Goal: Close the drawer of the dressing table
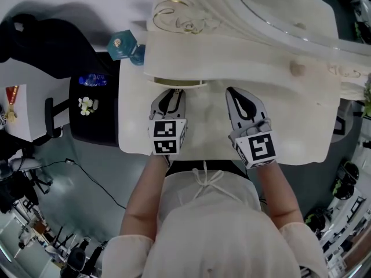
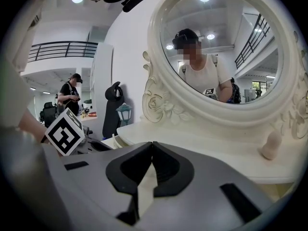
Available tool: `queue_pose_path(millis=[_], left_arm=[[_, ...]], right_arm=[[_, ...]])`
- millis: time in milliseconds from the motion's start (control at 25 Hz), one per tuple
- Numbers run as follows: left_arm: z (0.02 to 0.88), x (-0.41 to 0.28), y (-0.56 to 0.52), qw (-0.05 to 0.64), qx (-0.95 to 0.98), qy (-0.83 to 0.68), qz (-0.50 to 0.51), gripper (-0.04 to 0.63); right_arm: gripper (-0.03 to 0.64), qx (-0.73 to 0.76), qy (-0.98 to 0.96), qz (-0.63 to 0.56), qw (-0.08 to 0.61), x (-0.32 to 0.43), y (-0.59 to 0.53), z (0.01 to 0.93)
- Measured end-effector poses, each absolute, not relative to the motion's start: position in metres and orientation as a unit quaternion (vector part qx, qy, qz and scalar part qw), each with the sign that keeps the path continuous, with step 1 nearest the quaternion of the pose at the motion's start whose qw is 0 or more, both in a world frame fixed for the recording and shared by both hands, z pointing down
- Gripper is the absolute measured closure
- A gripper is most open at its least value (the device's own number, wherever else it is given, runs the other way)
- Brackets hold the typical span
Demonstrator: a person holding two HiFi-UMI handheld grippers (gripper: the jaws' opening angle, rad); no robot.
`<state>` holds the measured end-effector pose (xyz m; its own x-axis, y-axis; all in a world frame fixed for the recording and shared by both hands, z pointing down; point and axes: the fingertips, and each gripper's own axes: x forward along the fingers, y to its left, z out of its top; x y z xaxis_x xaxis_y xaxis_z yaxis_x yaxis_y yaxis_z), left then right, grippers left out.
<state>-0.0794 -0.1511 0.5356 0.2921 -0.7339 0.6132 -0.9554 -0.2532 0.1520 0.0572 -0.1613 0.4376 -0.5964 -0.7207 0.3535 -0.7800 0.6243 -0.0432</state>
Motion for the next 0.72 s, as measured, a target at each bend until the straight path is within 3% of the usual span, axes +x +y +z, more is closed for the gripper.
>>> queue_pose_path(millis=[720], left_arm=[[0.534,-0.079,-0.177,0.252,0.776,-0.538,0.21,0.486]], right_arm=[[0.609,0.444,-0.877,0.098,0.154,0.057,-0.173,0.436]])
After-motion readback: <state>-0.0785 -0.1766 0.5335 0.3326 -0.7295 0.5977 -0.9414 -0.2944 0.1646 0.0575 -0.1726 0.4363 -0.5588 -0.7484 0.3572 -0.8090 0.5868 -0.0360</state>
